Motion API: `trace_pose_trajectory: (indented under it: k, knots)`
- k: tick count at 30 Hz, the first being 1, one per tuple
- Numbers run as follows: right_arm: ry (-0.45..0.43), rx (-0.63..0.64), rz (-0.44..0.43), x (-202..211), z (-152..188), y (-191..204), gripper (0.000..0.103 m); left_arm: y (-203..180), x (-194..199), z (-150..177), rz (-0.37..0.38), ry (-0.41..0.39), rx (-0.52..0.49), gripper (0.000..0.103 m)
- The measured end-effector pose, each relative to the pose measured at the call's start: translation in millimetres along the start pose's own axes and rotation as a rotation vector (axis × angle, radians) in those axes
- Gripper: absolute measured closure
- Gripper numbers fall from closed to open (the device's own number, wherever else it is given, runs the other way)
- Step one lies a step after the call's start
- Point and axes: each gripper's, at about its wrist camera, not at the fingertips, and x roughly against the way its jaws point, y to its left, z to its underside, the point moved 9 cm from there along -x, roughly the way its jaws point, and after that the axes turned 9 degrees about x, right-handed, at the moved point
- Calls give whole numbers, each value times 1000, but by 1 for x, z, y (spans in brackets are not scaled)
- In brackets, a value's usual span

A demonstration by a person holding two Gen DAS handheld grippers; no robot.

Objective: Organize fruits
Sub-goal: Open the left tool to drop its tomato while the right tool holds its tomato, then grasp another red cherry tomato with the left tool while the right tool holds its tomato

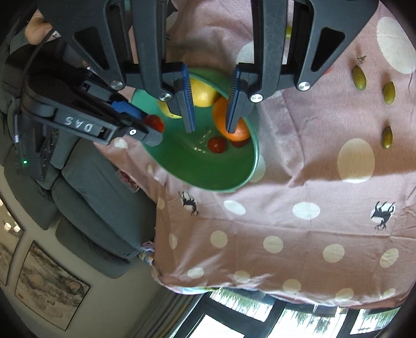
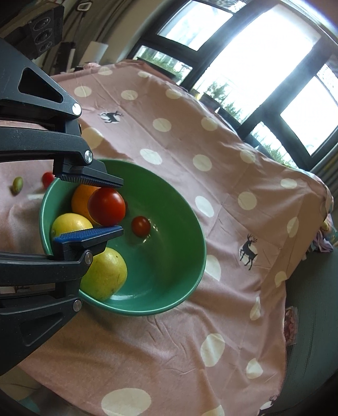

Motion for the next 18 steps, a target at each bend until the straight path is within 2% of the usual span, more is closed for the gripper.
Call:
trace_pose_trajectory:
  k: [4, 6, 13, 14, 16, 18]
  knots:
    - [-2, -12, 1, 0, -1, -5, 72, 12, 6, -3, -66, -14, -3, 81]
    - [-2, -12, -1, 0, -1, -7, 72, 28, 19, -8, -132, -30, 8, 81]
    - [9, 2, -9, -2, -1, -5, 72, 128, 79, -22, -481, -99, 128, 74]
    - [12, 7, -13, -3, -1, -3, 72, 142, 86, -23, -504, -109, 164, 74]
    - [17, 21, -22, -5, 1, 5, 72, 161, 90, -20, -496, -87, 232, 71]
    - [22, 39, -31, -6, 3, 13, 72, 174, 91, -18, -517, -74, 248, 66]
